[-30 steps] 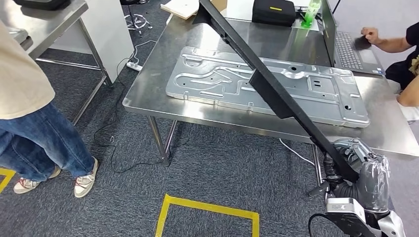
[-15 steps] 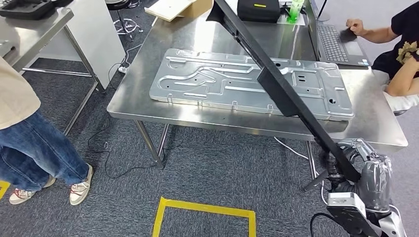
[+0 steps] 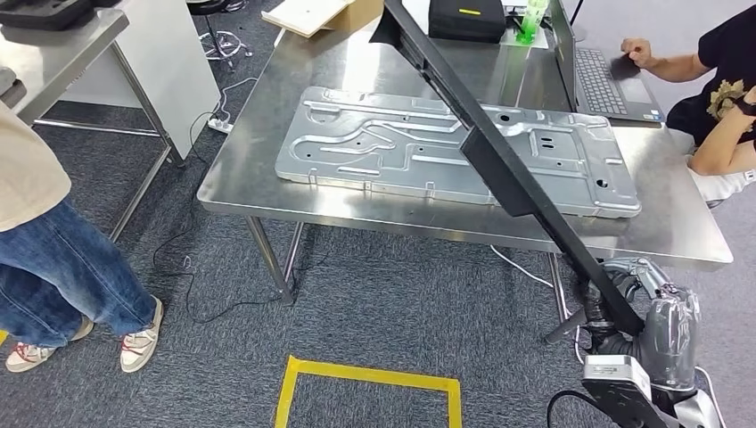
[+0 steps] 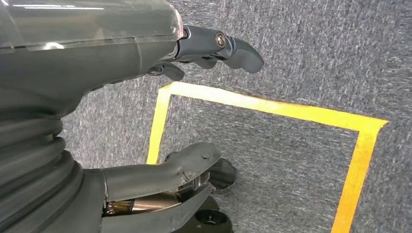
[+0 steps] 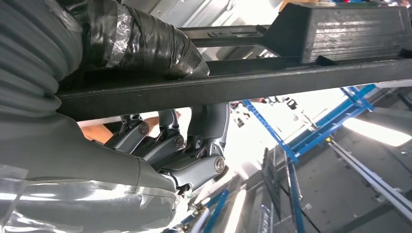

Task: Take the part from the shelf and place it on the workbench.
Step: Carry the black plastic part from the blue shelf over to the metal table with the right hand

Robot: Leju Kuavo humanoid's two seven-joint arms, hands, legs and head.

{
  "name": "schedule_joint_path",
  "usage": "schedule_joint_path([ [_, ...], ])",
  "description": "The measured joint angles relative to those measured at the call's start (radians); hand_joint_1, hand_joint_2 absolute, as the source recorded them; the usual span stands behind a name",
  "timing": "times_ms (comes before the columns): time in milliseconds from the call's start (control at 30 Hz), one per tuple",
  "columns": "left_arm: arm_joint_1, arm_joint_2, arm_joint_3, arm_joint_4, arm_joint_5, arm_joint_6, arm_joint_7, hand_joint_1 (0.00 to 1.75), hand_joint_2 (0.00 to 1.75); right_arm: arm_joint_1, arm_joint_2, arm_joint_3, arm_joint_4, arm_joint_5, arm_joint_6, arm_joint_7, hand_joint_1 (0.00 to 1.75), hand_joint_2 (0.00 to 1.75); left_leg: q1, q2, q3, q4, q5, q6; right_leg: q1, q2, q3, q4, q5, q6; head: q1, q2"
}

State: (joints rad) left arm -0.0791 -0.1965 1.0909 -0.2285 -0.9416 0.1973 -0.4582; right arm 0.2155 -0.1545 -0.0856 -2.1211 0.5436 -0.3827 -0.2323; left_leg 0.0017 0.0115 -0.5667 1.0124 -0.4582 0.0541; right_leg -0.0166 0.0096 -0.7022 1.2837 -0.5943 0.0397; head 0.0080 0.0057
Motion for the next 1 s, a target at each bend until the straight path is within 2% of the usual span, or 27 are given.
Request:
schedule_joint_path([
  [33, 0.0, 0.0, 0.0, 0.0, 0.0, 0.0, 0.0, 0.0, 1.75, 0.002, 0.001, 0.0, 0.002, 0.0, 0.0, 0.0, 1.75, 1.75, 0.001, 0.0, 0.0, 0.001, -0.001, -0.001, -0.004, -0.002, 0.002, -0.003, 0.013, 0.003, 0.0, 0.0],
  [67, 0.001, 0.0, 0.0, 0.0, 0.0, 0.0, 0.0, 0.0, 1.75, 0.003, 0.002, 0.0, 0.003, 0.0, 0.0, 0.0, 1.75, 1.75, 0.002, 0.0, 0.001, 0.002, -0.002, -0.003, -0.009, -0.004, 0.022, -0.042, 0.042, 0.006, 0.0, 0.0],
  [100, 0.001, 0.0, 0.0, 0.0, 0.0, -0.001, 0.0, 0.0, 1.75, 0.003, 0.003, 0.0, 0.003, 0.0, 0.0, 0.0, 1.75, 1.75, 0.003, 0.0, 0.002, 0.005, -0.004, -0.006, -0.013, -0.007, 0.055, -0.108, 0.076, 0.008, 0.0, 0.0],
  [167, 0.0, 0.0, 0.0, 0.0, 0.0, -0.001, 0.0, 0.0, 1.75, 0.003, 0.004, 0.0, 0.003, 0.0, 0.0, -0.001, 1.75, 1.75, 0.001, -0.001, 0.002, 0.01, -0.01, -0.017, -0.012, -0.011, 0.11, -0.219, 0.114, 0.007, 0.0, 0.0],
  [200, 0.0, 0.0, 0.0, 0.0, 0.0, -0.002, 0.0, 0.0, 1.75, 0.003, 0.005, 0.0, 0.004, 0.0, -0.001, -0.002, 1.75, 1.75, 0.0, -0.001, 0.002, 0.011, -0.011, -0.023, -0.01, -0.011, 0.122, -0.245, 0.117, 0.002, 0.0, 0.0],
  [300, -0.001, 0.0, 0.0, 0.0, -0.001, -0.005, -0.003, 0.0, 1.75, 0.004, 0.007, 0.0, 0.004, 0.0, -0.001, -0.002, 1.75, 1.75, 0.002, -0.001, 0.003, 0.013, -0.016, -0.042, -0.004, -0.007, 0.124, -0.253, 0.116, -0.02, 0.0, 0.0],
  [333, -0.001, 0.0, 0.0, 0.0, -0.002, -0.007, -0.004, 0.0, 1.75, 0.004, 0.008, 0.0, 0.004, 0.0, -0.002, -0.002, 1.75, 1.75, 0.004, -0.001, -0.001, 0.026, -0.027, -0.047, -0.004, -0.006, 0.126, -0.255, 0.117, -0.027, -0.001, 0.0],
  [400, -0.001, 0.0, 0.0, 0.0, -0.008, -0.014, -0.006, 0.0, 1.75, 0.004, 0.008, 0.0, 0.004, 0.0, -0.003, -0.004, 1.75, 1.75, 0.007, -0.003, -0.037, 0.109, -0.076, -0.052, -0.003, -0.007, 0.128, -0.258, 0.119, -0.041, -0.001, 0.0],
  [467, 0.001, 0.0, 0.0, 0.0, -0.012, -0.023, -0.008, 0.0, 1.75, 0.004, 0.009, 0.0, 0.004, 0.0, -0.003, -0.005, 1.75, 1.75, 0.007, -0.003, -0.099, 0.238, -0.134, -0.053, 0.003, -0.007, 0.128, -0.258, 0.118, -0.05, -0.001, 0.0],
  [500, 0.002, 0.0, 0.0, 0.0, -0.013, -0.029, -0.009, 0.0, 1.75, 0.004, 0.009, 0.0, 0.004, 0.0, -0.003, -0.005, 1.75, 1.75, 0.007, -0.003, -0.121, 0.281, -0.143, -0.052, 0.006, -0.007, 0.129, -0.258, 0.117, -0.052, -0.001, 0.0],
  [533, 0.003, 0.0, 0.0, 0.0, -0.015, -0.034, -0.01, 0.0, 1.75, 0.005, 0.009, 0.0, 0.005, -0.001, -0.003, -0.005, 1.75, 1.75, 0.007, -0.003, -0.128, 0.29, -0.134, -0.05, 0.009, -0.005, 0.13, -0.258, 0.116, -0.053, -0.001, 0.0],
  [567, 0.003, 0.0, 0.0, 0.0, -0.019, -0.038, -0.01, 0.0, 1.75, 0.005, 0.009, 0.0, 0.005, -0.001, -0.002, -0.006, 1.75, 1.75, 0.007, -0.003, -0.116, 0.262, -0.107, -0.046, 0.012, -0.004, 0.131, -0.257, 0.115, -0.054, -0.001, 0.0],
  [633, 0.003, 0.0, 0.0, 0.0, -0.027, -0.042, -0.011, 0.0, 1.75, 0.005, 0.009, 0.0, 0.005, -0.002, -0.002, -0.006, 1.75, 1.75, 0.003, -0.005, -0.059, 0.136, -0.04, -0.034, 0.015, -0.001, 0.135, -0.256, 0.113, -0.052, -0.001, 0.0],
  [667, 0.003, 0.0, -0.001, 0.0, -0.03, -0.043, -0.011, 0.0, 1.75, 0.005, 0.009, 0.0, 0.005, -0.002, -0.002, -0.006, 1.75, 1.75, 0.0, -0.006, -0.033, 0.079, -0.021, -0.028, 0.016, 0.0, 0.136, -0.254, 0.111, -0.05, -0.001, 0.0],
  [733, 0.002, 0.0, -0.002, 0.0, -0.036, -0.044, -0.012, 0.0, 1.75, 0.005, 0.009, 0.0, 0.005, -0.003, -0.002, -0.006, 1.75, 1.75, -0.006, -0.007, -0.01, 0.025, -0.012, -0.021, 0.016, 0.001, 0.133, -0.253, 0.11, -0.041, -0.001, 0.0],
  [833, 0.004, 0.0, -0.004, 0.0, -0.041, -0.044, -0.013, 0.0, 1.75, 0.006, 0.01, 0.0, 0.004, -0.004, -0.002, -0.006, 1.75, 1.75, -0.003, -0.006, -0.005, 0.008, -0.004, -0.012, 0.013, 0.0, 0.129, -0.247, 0.104, -0.027, -0.001, 0.0],
  [900, 0.003, 0.0, -0.006, 0.0, -0.044, -0.044, -0.013, 0.0, 1.75, 0.007, 0.01, 0.0, 0.004, -0.005, -0.002, -0.008, 1.75, 1.75, 0.0, -0.004, 0.001, -0.005, 0.003, -0.003, 0.011, -0.002, 0.102, -0.185, 0.062, -0.018, -0.001, 0.0],
  [967, 0.001, 0.0, -0.008, 0.0, -0.045, -0.044, -0.013, 0.0, 1.75, 0.008, 0.01, 0.0, 0.004, -0.006, -0.003, -0.008, 1.75, 1.75, 0.0, -0.003, 0.001, -0.006, 0.004, 0.0, 0.006, -0.003, 0.043, -0.064, 0.003, -0.01, -0.001, 0.0],
  [1000, 0.002, 0.0, -0.009, 0.0, -0.046, -0.044, -0.013, 0.0, 1.75, 0.01, 0.01, 0.0, 0.005, -0.006, -0.003, -0.008, 1.75, 1.75, -0.001, -0.003, 0.001, -0.006, 0.003, 0.0, 0.002, -0.003, 0.018, -0.016, -0.011, -0.006, -0.001, 0.0],
])
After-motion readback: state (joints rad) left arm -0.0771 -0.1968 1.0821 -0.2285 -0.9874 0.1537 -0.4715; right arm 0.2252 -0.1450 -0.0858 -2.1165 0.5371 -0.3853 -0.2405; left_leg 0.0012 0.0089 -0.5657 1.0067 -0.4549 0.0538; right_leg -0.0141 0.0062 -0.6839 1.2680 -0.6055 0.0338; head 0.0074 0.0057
